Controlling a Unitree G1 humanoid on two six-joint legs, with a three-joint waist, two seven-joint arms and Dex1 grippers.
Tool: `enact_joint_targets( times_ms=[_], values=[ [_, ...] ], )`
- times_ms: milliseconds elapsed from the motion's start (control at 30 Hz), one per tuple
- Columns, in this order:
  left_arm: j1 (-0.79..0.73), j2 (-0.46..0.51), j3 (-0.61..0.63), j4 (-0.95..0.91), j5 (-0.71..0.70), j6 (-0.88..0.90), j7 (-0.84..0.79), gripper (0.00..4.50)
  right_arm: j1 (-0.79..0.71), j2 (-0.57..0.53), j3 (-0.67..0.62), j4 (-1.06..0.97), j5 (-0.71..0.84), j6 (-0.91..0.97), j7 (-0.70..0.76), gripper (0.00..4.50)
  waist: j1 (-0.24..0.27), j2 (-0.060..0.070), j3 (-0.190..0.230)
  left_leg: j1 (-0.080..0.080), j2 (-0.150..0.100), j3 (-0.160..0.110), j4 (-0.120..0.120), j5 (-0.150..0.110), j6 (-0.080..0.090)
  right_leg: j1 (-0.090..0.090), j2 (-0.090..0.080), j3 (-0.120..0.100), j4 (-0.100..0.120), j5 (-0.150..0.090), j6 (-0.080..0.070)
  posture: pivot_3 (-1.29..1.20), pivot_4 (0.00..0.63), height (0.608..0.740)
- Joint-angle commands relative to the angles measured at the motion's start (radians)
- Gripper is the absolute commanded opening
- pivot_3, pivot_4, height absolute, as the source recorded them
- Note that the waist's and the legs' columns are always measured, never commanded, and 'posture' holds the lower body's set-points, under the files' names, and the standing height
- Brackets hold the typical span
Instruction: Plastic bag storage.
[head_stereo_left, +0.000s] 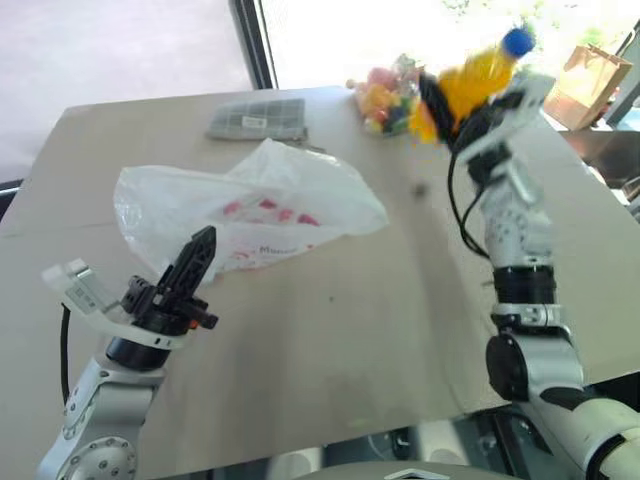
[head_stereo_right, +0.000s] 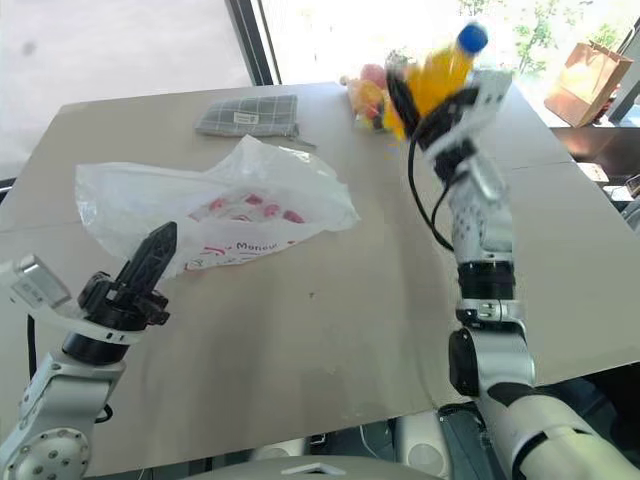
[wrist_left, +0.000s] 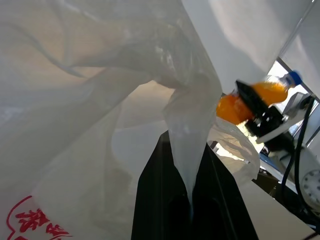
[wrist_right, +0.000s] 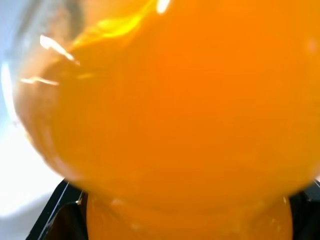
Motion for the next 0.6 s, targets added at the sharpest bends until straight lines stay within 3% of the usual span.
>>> enact_joint_targets(
  times_ms=[33, 133, 433, 500, 600],
  values=[
    [-0.009, 0.014, 0.014, -0.03, -0.024, 0.003, -0.012, 0.0, -0.016, 0.038, 0.1, -0.21, 0.143, 0.09, 0.117, 3.13, 0.002, -0.001, -0.001, 0.0, 0.0, 0.0, -0.001, 0.0, 0.0, 0.0, 0.0, 0.0, 0.0, 0.0, 0.0, 0.0, 0.15, 0.74],
    [-0.015, 0.015, 0.016, -0.031, -0.033, 0.008, -0.013, 0.0, 0.017, 0.04, 0.217, -0.302, 0.195, 0.169, 0.248, 3.13, 0.003, -0.001, -0.001, 0.0, 0.001, 0.0, -0.003, 0.0, 0.0, -0.001, 0.0, 0.0, -0.001, 0.0, 0.0, 0.0, 0.15, 0.74],
    [0.012, -0.003, 0.029, -0.069, -0.063, -0.006, 0.008, 0.0, 0.079, 0.005, 0.483, -0.213, 0.036, 0.087, 0.578, 3.13, 0.008, -0.004, -0.001, 0.0, -0.002, 0.001, 0.001, 0.0, -0.001, 0.001, -0.003, 0.0, -0.001, 0.0, 0.0, 0.0, 0.15, 0.74],
    [0.02, -0.007, 0.032, -0.077, -0.064, -0.012, 0.011, 0.0, 0.078, 0.017, 0.513, -0.162, -0.013, 0.047, 0.602, 3.13, 0.007, -0.004, -0.002, 0.001, -0.002, 0.0, 0.001, 0.001, -0.001, 0.002, -0.003, -0.001, -0.001, 0.0, 0.0, 0.0, 0.15, 0.74],
    [0.031, -0.015, 0.031, -0.088, -0.067, -0.018, 0.013, 0.0, 0.039, 0.041, 0.544, -0.007, -0.182, -0.068, 0.515, 3.13, 0.006, -0.004, -0.002, 0.001, -0.001, 0.0, 0.001, 0.001, -0.002, 0.001, -0.002, -0.001, 0.0, 0.0, 0.0, 0.0, 0.15, 0.74]
  ],
)
